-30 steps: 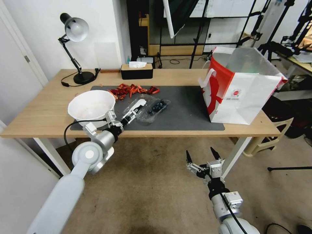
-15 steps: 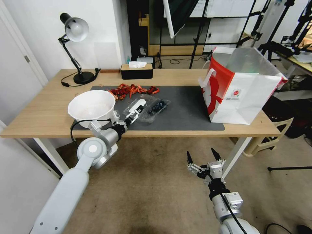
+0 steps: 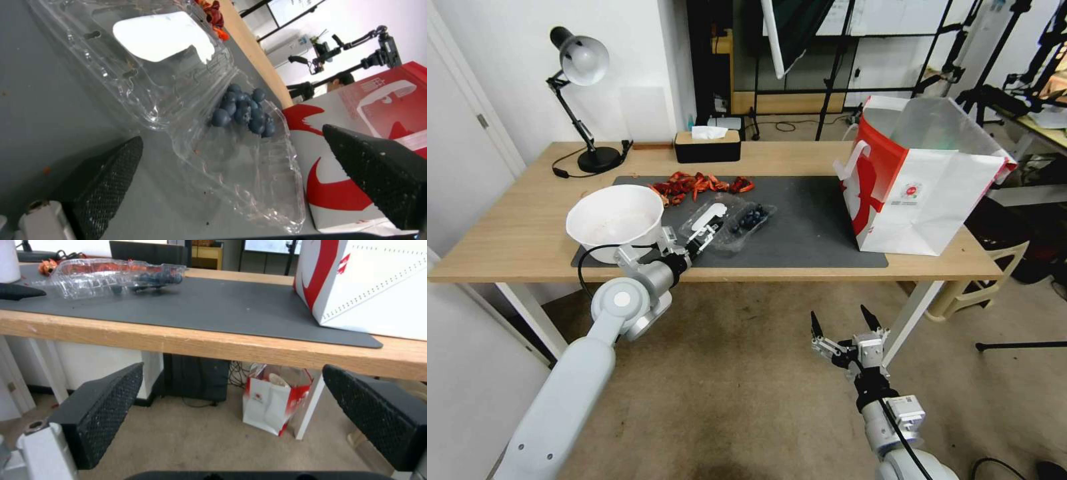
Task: Close the takeout container lid, then place the container into the takeout bag.
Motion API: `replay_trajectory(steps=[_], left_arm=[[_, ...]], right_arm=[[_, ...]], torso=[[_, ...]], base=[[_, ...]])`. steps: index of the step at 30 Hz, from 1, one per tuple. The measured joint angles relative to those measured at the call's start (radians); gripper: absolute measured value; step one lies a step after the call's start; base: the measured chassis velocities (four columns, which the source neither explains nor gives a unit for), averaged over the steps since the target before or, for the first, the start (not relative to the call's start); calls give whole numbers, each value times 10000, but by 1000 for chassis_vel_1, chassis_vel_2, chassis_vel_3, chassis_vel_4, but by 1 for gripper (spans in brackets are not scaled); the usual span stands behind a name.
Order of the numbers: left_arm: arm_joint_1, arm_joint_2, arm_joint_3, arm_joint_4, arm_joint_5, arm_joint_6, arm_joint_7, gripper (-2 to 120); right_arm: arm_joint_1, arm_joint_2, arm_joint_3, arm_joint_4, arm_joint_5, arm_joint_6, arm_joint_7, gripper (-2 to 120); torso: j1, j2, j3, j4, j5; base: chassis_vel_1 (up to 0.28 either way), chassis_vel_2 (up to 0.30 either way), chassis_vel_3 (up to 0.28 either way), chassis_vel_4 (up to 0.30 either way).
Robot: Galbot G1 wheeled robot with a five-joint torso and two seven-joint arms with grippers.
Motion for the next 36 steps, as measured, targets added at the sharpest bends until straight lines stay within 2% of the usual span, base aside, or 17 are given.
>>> replay_trajectory(steps=[18,36], left_arm=[[-433,-273,211,506,-370,-172,7,100],[-426,-564,259,660,-547,-657,504,100]], right_arm=[[-89,74,23,-148,-126,201,7,100],[-160,124,24,-187,-168,237,5,100]], torso=[[2,2,-1,-1,-1],[2,-1,0,-1,0]], base=[[0,0,0,0],[0,0,0,0]])
